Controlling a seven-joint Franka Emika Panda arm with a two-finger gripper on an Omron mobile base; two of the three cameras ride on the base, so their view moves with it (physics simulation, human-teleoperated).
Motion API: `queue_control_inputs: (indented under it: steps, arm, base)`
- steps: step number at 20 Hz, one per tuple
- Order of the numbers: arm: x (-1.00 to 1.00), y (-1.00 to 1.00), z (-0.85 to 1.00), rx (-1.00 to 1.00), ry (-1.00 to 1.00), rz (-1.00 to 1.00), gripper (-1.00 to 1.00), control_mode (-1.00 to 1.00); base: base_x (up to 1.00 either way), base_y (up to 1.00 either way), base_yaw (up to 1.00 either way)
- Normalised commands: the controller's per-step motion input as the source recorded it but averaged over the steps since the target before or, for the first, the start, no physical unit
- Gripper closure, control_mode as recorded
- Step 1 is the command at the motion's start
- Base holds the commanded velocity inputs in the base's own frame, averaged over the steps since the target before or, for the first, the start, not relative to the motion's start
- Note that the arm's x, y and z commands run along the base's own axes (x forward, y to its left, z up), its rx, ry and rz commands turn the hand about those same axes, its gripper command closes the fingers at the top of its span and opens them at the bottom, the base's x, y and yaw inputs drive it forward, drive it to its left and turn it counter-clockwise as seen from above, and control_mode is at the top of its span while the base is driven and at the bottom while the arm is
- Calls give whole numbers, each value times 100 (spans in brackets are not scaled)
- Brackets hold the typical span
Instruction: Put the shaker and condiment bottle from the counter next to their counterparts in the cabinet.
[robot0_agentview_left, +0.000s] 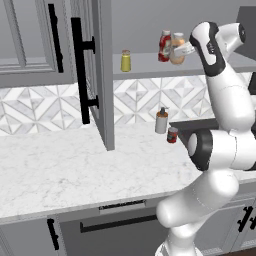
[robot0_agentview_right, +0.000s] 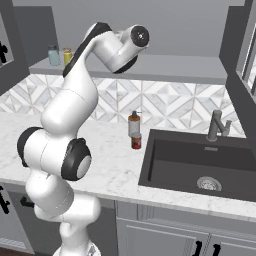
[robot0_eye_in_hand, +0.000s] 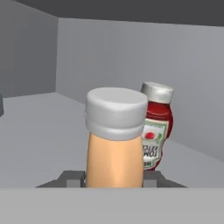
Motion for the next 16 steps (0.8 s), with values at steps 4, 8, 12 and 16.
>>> queue_control_inputs:
  steps: [4,8,12,16]
  arm:
    - [2,0,-20,0,0,-4,100,-100]
    - [26,0,-8,0,0,-5,100,-100]
    - [36,0,-16,0,0,-5,100,-100]
    - [28,-2,-12,0,0,-6,100,-100]
  base:
    - [0,0,0]
    - [0,0,0]
    - [0,0,0]
    - [0,0,0]
